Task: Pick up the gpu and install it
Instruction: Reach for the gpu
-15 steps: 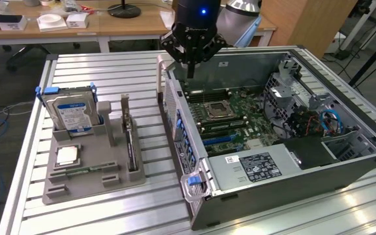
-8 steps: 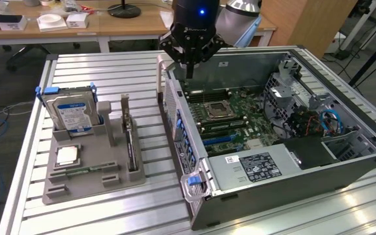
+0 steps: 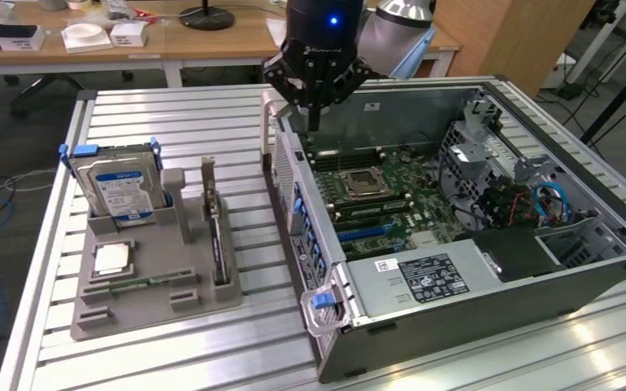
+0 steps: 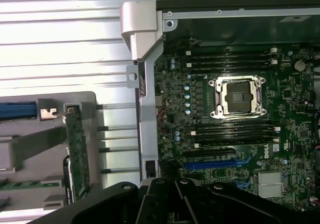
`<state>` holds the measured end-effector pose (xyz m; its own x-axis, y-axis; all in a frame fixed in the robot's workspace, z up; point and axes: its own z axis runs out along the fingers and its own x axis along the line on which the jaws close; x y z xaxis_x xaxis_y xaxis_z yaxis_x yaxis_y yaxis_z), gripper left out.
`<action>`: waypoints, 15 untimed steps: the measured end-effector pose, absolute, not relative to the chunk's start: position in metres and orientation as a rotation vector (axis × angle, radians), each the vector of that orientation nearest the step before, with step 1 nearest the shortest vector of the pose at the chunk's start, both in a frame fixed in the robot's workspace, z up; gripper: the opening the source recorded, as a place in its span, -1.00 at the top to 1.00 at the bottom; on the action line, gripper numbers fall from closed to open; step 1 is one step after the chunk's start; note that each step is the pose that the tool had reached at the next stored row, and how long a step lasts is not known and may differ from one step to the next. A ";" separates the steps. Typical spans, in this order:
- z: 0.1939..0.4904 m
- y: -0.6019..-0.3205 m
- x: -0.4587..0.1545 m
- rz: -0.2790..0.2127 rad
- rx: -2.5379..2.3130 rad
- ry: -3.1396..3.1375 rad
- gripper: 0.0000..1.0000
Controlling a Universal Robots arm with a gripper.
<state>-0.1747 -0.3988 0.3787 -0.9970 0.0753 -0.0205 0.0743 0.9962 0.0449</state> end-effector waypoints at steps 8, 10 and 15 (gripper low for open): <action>0.378 -0.399 -0.177 0.069 0.117 3.117 0.79; 0.378 -0.399 -0.178 0.069 0.117 3.117 0.79; 0.377 -0.399 -0.180 0.069 0.117 3.117 0.79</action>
<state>-0.1798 -0.3988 0.3771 -0.9970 0.0753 -0.0203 0.0744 0.9962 0.0449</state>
